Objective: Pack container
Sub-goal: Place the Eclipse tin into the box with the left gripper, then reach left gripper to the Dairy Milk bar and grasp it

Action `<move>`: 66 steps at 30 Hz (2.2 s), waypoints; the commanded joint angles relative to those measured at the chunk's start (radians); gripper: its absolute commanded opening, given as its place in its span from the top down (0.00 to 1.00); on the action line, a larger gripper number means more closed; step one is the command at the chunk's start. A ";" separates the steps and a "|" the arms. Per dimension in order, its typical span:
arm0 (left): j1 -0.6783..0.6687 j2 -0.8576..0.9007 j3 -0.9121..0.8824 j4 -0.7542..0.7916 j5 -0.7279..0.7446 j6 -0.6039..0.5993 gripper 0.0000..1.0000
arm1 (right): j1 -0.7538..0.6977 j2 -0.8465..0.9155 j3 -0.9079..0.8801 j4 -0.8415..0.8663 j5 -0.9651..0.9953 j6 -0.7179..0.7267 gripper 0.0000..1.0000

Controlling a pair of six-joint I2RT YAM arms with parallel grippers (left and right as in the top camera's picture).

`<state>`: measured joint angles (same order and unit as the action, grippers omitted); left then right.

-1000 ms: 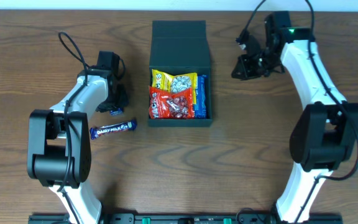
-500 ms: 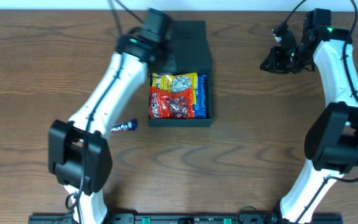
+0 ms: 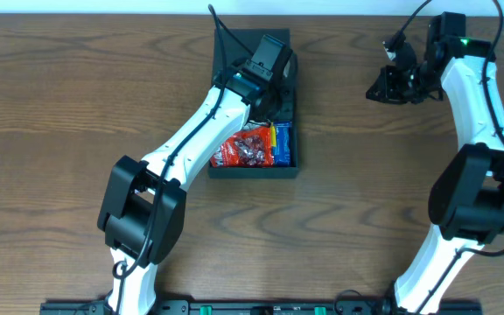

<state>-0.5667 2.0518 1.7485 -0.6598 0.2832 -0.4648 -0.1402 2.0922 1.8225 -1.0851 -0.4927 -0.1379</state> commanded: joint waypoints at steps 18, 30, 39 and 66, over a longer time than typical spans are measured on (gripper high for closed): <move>0.103 -0.101 0.159 -0.392 -0.441 -0.029 0.20 | -0.005 -0.011 0.018 -0.014 -0.001 0.010 0.93; 0.333 -0.190 0.016 -0.720 -0.451 -0.789 0.02 | -0.002 -0.011 0.018 -0.007 -0.002 0.010 0.92; 0.403 -0.190 -0.278 -0.538 -0.261 -0.768 0.05 | -0.003 -0.011 0.018 -0.006 -0.002 0.010 0.92; 0.422 -0.195 -0.623 -0.171 -0.286 -0.725 0.13 | -0.002 -0.011 0.018 -0.016 -0.006 0.010 0.92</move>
<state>-0.1467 1.8610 1.1400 -0.8433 0.0345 -1.1995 -0.1402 2.0918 1.8229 -1.0966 -0.4927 -0.1379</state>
